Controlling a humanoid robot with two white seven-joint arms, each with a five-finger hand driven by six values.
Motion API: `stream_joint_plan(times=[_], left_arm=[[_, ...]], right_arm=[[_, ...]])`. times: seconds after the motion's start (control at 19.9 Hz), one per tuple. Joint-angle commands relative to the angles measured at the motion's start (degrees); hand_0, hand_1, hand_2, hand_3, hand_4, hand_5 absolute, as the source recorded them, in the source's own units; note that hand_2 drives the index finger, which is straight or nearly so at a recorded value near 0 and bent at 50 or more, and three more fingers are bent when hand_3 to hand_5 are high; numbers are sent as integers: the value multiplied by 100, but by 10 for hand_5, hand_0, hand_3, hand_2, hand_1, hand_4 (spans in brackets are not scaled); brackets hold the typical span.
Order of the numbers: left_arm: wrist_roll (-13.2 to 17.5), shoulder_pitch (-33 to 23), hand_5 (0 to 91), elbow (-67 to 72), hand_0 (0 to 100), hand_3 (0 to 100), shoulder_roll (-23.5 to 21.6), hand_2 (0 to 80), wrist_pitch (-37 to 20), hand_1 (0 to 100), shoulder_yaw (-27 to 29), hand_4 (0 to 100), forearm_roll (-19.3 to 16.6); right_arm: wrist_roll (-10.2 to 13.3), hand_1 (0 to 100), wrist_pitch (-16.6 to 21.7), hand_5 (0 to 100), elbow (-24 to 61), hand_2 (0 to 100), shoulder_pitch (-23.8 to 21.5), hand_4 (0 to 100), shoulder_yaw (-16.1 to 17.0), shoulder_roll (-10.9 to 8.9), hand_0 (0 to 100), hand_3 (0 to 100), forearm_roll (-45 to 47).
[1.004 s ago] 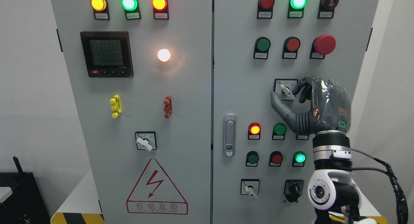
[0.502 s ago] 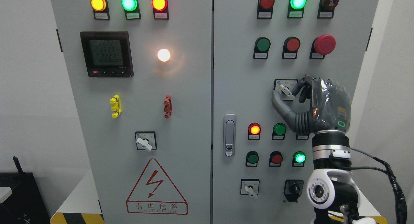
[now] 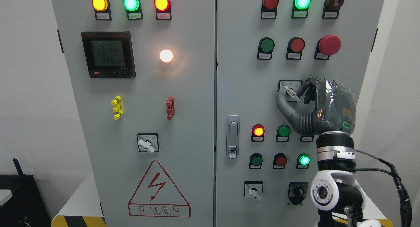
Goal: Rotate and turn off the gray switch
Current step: 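Twist the gripped knob with the right hand to turn the switch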
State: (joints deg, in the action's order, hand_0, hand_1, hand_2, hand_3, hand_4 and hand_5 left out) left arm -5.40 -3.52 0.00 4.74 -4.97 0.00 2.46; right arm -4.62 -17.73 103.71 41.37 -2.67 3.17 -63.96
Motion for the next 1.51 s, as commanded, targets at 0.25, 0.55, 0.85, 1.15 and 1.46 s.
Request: stream_joint_plan(times=[0.25,0.55,0.85,1.15,1.46], left_arm=[[4,0,0,79,120,0,0,0,-4,389,-9,0,0],[12,0,0,79,120,0,0,0,-4,389,-9,0,0],[4,0,0,79,120,0,0,0,-4,389,-9,0,0],[4,0,0,79,120,0,0,0,-4,389,-9,0,0],[4,0,0,79,120,0,0,0,-3,389,-9,0,0]], right_arm=[[-4,456,-11,991,-35,657,20,826,-5,0,245,869,6],[-4,450,-11,991,-44,675,20,827,-14,0,260,880,6],[-4,436,-11,995,-70,687,47,834,-14,0,319,894,6],[-12,431,-11,998,-88,699,55,838,-40,0,363,900,6],[-12,425,-11,999,-123,704,55,840,-49,0,402,910,15]])
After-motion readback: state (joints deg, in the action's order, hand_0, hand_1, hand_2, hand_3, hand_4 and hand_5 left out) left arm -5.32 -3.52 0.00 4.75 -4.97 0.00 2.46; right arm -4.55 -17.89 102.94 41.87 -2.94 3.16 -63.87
